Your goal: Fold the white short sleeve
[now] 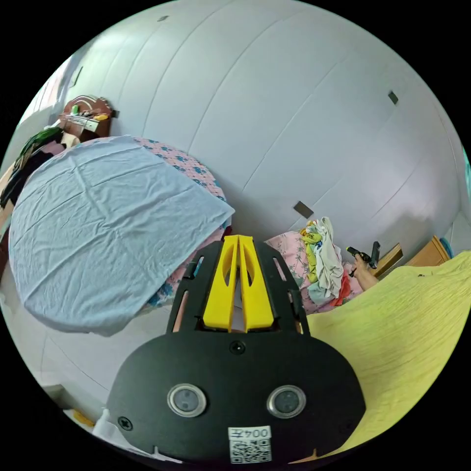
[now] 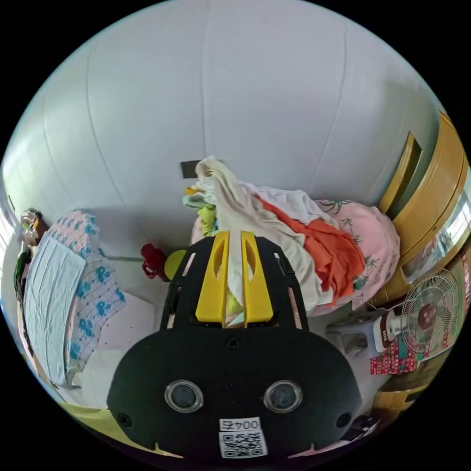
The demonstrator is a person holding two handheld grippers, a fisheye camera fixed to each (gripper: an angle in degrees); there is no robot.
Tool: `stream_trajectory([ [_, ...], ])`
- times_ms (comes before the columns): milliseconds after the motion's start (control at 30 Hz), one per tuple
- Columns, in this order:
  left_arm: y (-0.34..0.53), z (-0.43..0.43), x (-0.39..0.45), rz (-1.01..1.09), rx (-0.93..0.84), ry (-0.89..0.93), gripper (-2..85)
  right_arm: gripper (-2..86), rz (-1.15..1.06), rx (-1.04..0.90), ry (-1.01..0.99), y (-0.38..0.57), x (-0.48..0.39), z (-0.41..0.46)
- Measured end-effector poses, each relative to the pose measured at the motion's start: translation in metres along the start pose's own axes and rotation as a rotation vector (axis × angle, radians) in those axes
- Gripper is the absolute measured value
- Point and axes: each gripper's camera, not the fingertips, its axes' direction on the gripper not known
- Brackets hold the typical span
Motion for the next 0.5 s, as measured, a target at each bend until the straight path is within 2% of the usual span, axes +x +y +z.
stream_trajectory([
  [100,-0.05,0.073,-0.011,0.02,-0.013,0.043,0.1,6.5,0.102,0.001,-0.002,-0.029,0.036,0.009],
  [233,-0.12,0.175,-0.024,0.04,-0.044,0.129,0.0,7.5,0.247,-0.048,-0.108,-0.072,0.073,0.033],
  [500,-0.217,0.32,-0.019,0.072,-0.163,0.173,0.0,9.9,0.339,-0.174,-0.188,-0.154,0.111,0.12],
])
